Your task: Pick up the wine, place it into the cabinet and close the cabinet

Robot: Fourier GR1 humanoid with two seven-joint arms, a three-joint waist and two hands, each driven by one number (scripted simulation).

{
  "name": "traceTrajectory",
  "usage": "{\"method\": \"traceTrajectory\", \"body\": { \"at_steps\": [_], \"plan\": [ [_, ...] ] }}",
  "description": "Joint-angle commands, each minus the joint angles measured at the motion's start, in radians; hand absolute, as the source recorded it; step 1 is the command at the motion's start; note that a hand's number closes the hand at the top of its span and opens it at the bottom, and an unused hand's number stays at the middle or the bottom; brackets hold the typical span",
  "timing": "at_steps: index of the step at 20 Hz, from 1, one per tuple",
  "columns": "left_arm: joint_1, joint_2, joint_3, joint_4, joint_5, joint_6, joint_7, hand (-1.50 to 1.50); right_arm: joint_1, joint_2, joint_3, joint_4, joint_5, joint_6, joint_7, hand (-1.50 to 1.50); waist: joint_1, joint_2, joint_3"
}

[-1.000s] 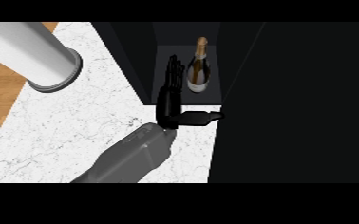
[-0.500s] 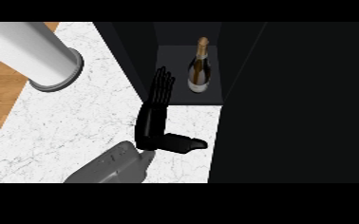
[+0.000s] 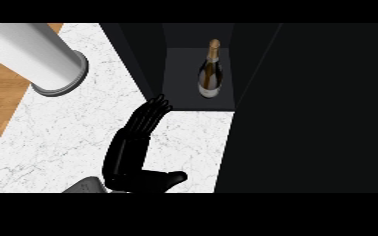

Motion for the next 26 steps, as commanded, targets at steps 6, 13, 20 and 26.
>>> {"method": "traceTrajectory", "body": {
  "at_steps": [6, 13, 20, 26],
  "plan": [
    [0.198, 0.25, 0.099, -0.242, 0.004, -0.118, 0.021, 1.5, 0.106, -0.035, 0.122, -0.116, -0.148, 0.098, 0.08, 1.5, -0.001, -0.001, -0.001],
    [0.398, 0.435, 0.217, -0.352, 0.057, -0.247, -0.032, 1.5, 0.041, 0.046, 0.352, -0.149, -0.045, 0.027, 0.176, 1.5, 0.011, -0.003, -0.002],
    [0.513, 0.481, 0.362, -0.296, 0.145, -0.377, -0.087, -1.5, -0.077, 0.122, 0.686, -0.092, 0.133, -0.151, 0.237, 1.5, 0.002, -0.003, -0.003],
    [0.647, 0.59, 0.464, -0.235, 0.198, -0.508, -0.139, -1.5, -0.219, 0.122, 0.861, 0.043, 0.219, -0.302, 0.27, 1.5, 0.028, -0.01, -0.006]
  ]
}}
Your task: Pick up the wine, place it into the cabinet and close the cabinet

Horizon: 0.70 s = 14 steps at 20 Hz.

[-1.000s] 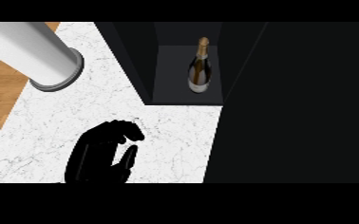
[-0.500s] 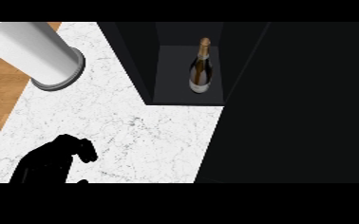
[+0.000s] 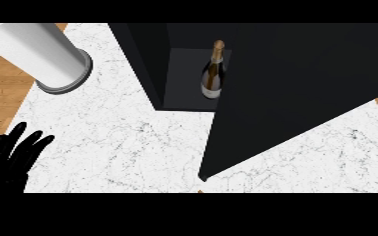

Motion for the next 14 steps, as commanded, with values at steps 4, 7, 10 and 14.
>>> {"method": "traceTrajectory", "body": {
  "at_steps": [4, 7, 10, 14],
  "plan": [
    [0.095, 0.077, 0.122, 0.092, 0.061, -0.151, -0.04, -1.5, -0.208, 0.019, 0.232, 0.142, 0.092, -0.278, -0.054, 1.5, 0.012, 0.0, -0.002],
    [0.1, 0.107, 0.157, 0.121, 0.072, -0.2, -0.035, -1.5, -0.32, 0.016, 0.176, 0.173, 0.081, -0.34, -0.059, 1.5, 0.021, 0.003, -0.003],
    [0.16, 0.124, 0.163, 0.102, 0.058, -0.226, -0.063, -1.5, -0.331, 0.015, 0.165, 0.195, 0.134, -0.461, -0.104, 1.5, 0.031, -0.002, -0.001],
    [0.181, 0.132, 0.19, 0.195, 0.044, -0.353, -0.088, -1.5, -0.435, 0.013, 0.117, 0.251, 0.096, -0.519, -0.109, 1.5, 0.032, 0.007, -0.003]
  ]
}}
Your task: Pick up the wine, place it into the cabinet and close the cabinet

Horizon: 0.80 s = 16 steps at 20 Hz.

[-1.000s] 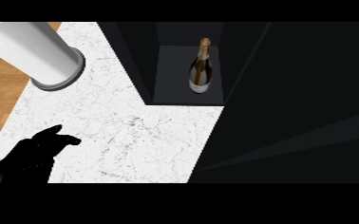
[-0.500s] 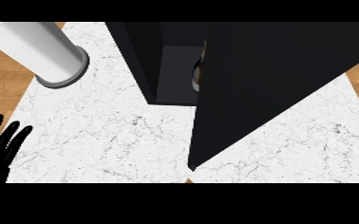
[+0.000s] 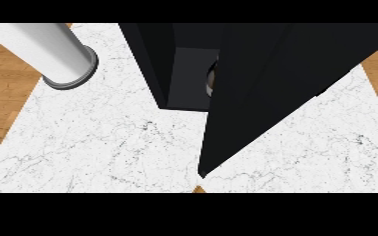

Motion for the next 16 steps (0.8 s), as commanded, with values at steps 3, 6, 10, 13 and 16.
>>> {"method": "traceTrajectory", "body": {
  "at_steps": [3, 6, 10, 13, 16],
  "plan": [
    [0.037, 0.031, 0.057, 0.049, 0.011, -0.109, -0.017, -1.5, -0.228, 0.153, -0.058, 0.26, 0.002, -0.125, -0.033, 1.5, 0.012, 0.009, 0.0],
    [0.062, 0.03, 0.074, 0.085, 0.021, -0.166, -0.011, -1.5, -0.352, 0.156, -0.135, 0.385, -0.018, -0.167, -0.034, 1.5, 0.012, 0.01, 0.001],
    [0.069, 0.054, 0.133, 0.126, 0.034, -0.208, 0.011, -1.5, -0.525, 0.159, -0.313, 0.565, -0.135, -0.113, -0.061, 1.5, 0.01, 0.017, 0.003],
    [0.104, 0.024, 0.148, 0.141, 0.006, -0.24, -0.004, -1.5, -0.586, 0.16, -0.334, 0.7, -0.214, -0.097, -0.164, 1.5, 0.004, 0.015, 0.004],
    [0.109, 0.008, 0.176, 0.194, -0.014, -0.263, 0.007, -1.5, -0.653, 0.161, -0.427, 0.812, -0.291, 0.021, -0.203, 1.5, -0.009, 0.015, 0.004]
  ]
}}
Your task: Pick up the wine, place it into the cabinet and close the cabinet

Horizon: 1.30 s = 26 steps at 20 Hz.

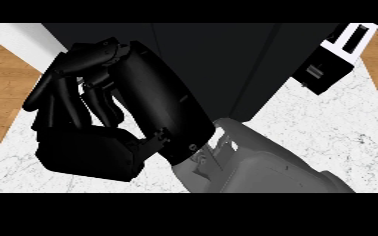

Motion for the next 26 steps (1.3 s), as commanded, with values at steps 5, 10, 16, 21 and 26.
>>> {"method": "traceTrajectory", "body": {
  "at_steps": [5, 10, 16, 21, 26],
  "plan": [
    [0.024, -0.011, 0.08, 0.014, 0.004, -0.107, -0.014, -1.5, -0.127, -0.003, -0.146, 0.302, -0.234, 0.314, -0.097, 1.5, 0.004, 0.007, 0.001],
    [0.026, 0.003, 0.098, -0.007, 0.017, -0.114, 0.037, -1.5, -0.16, 0.006, -0.068, 0.39, -0.409, 0.565, 0.04, 1.5, 0.022, 0.008, 0.001],
    [0.029, -0.029, 0.136, 0.026, 0.009, -0.133, 0.067, -1.5, -0.206, 0.006, -0.053, 0.603, -0.498, 0.783, 0.043, 1.5, -0.004, 0.004, 0.0],
    [0.076, -0.054, 0.197, 0.055, -0.002, -0.193, 0.076, -1.5, -0.257, 0.006, -0.111, 0.741, -0.598, 0.835, -0.005, 1.5, -0.002, 0.001, 0.001],
    [0.056, -0.047, 0.249, 0.047, 0.036, -0.18, 0.148, -1.5, -0.249, 0.004, -0.184, 0.878, -0.607, 1.009, -0.082, 1.5, -0.013, 0.005, 0.002]
  ]
}}
